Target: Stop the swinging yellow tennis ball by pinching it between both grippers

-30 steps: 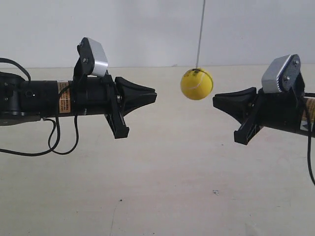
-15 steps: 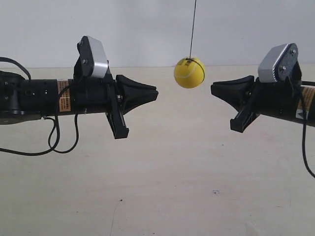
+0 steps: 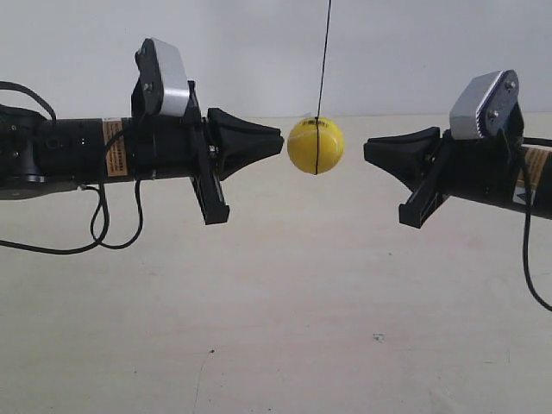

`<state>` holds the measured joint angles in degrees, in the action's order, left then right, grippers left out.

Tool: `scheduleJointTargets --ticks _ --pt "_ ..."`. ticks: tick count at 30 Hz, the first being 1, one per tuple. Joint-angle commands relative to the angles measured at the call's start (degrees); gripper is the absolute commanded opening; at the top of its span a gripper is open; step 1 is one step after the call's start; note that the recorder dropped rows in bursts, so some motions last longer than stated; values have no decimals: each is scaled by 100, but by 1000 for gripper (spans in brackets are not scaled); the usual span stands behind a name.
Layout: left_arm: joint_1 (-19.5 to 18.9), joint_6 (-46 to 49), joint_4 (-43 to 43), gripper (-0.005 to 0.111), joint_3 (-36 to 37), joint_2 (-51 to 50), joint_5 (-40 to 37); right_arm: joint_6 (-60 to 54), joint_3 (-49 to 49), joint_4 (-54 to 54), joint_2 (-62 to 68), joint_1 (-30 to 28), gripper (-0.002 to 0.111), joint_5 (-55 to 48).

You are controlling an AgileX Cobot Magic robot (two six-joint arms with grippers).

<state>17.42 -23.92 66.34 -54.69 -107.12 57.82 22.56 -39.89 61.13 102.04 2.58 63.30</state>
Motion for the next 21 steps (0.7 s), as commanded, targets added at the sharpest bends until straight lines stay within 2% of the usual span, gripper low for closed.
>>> scheduleJointTargets --ticks 1,10,15,21 --pt "46 -80 205 5 -31 -16 64 -57 -139 15 -2 249 0 -16" --pt "60 -178 218 5 -53 -16 41 -57 -257 15 -2 441 0 -247" --pt "60 -836 860 5 -275 -16 56 -57 -257 27 -2 441 0 -543" --pt "103 -985 970 5 -330 -16 105 -43 -257 88 -2 441 0 -542"
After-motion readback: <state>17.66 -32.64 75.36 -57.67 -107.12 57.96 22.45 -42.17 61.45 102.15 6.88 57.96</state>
